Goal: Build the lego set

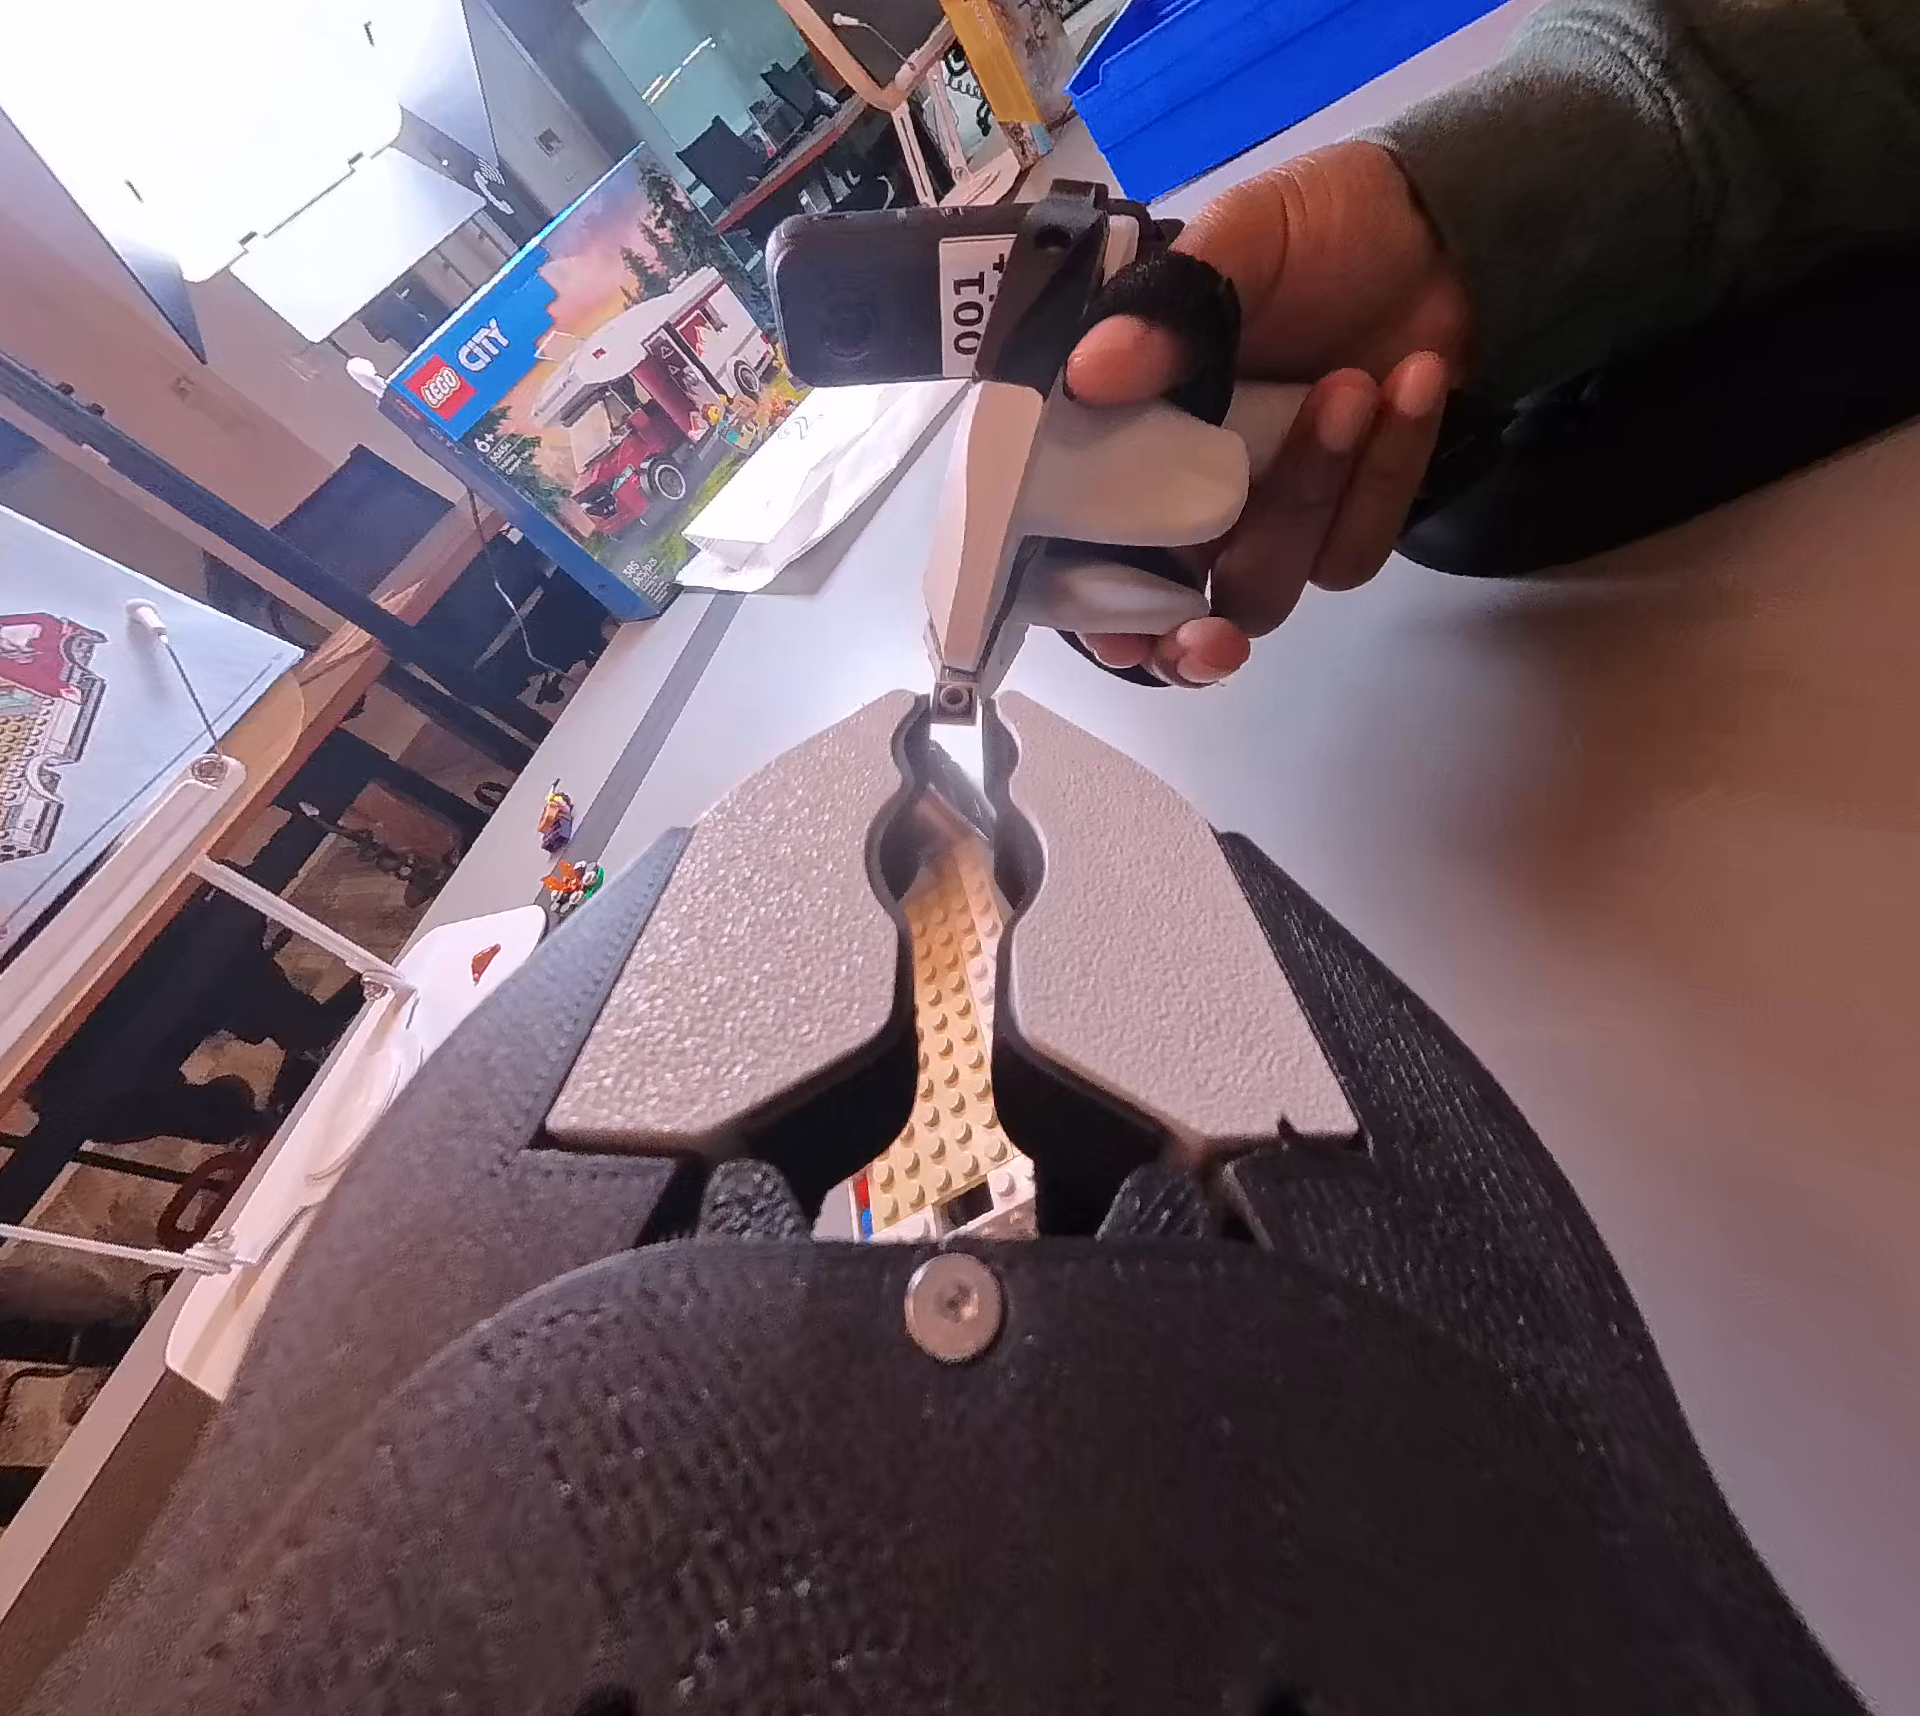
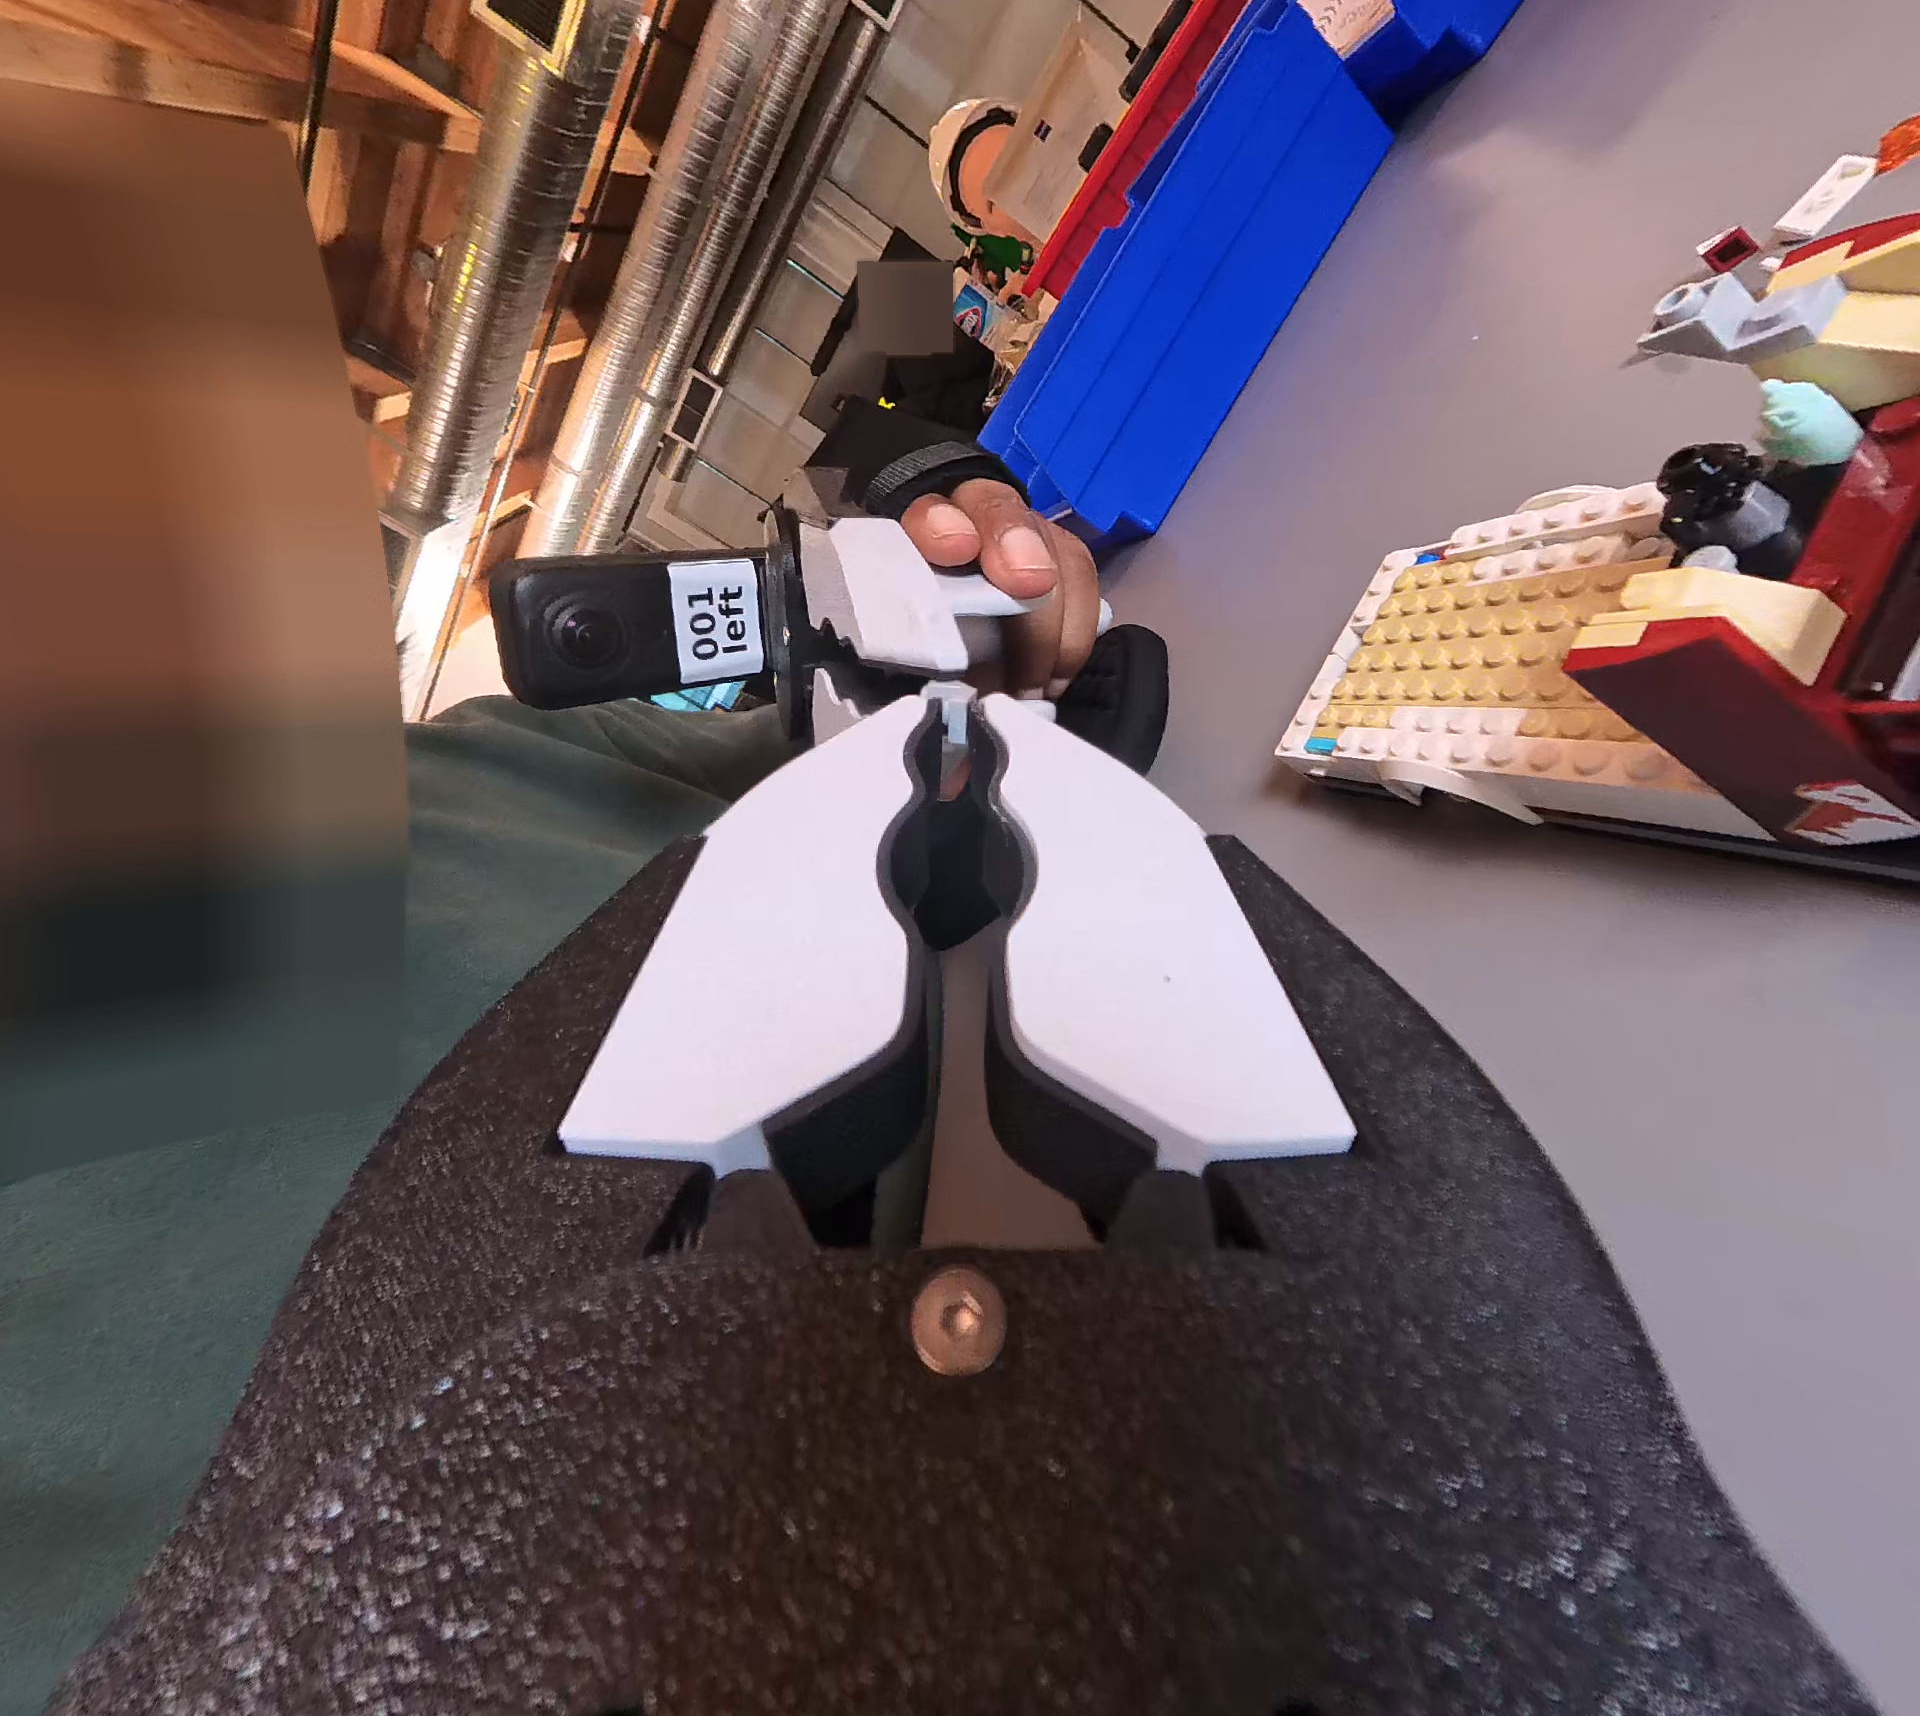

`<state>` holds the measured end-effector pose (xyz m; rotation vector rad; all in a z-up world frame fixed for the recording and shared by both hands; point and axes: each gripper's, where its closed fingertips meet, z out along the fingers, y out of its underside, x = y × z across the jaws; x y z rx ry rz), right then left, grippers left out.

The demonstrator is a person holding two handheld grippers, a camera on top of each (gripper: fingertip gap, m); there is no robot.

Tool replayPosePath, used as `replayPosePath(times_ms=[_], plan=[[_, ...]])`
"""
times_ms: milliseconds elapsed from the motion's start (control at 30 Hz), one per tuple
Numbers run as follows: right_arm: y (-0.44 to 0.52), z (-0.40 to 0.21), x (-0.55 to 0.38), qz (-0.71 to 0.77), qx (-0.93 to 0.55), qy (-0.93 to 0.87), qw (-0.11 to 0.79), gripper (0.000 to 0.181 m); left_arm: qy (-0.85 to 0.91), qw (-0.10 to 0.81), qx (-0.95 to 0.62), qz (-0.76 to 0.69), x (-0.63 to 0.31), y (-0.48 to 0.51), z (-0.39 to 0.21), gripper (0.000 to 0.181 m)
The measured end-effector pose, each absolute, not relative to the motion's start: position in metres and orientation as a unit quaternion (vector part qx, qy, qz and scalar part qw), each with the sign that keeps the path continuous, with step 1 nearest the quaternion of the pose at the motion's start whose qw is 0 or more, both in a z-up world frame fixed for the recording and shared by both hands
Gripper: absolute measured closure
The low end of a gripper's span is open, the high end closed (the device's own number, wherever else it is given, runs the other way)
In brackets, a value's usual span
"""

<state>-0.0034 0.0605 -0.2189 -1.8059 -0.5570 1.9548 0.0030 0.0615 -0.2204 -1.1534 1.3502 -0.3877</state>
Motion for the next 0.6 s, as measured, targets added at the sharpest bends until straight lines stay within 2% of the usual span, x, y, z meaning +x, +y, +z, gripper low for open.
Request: replayPosePath(times_ms=[300, 400, 500, 600], plan=[[0.061, -0.219, -0.004, 0.697, -0.653, -0.203, 0.217, 0.174, 0.577, 0.600, -0.517, -0.199, 0.003, 0.060, -0.219, 0.173], [0.075, -0.220, 0.004, 0.633, -0.678, -0.235, 0.291, 0.160, 0.528, 0.580, -0.567, -0.251, 0.001, 0.075, -0.214, 0.173], [0.095, -0.216, 0.023, 0.520, -0.700, -0.300, 0.389, 0.159, 0.476, 0.535, -0.632, -0.296, 0.001, 0.103, -0.212, 0.173], [0.110, -0.219, 0.037, 0.396, -0.708, -0.381, 0.444, 0.159, 0.450, 0.465, -0.689, -0.327, 0.010, 0.124, -0.225, 0.173]])
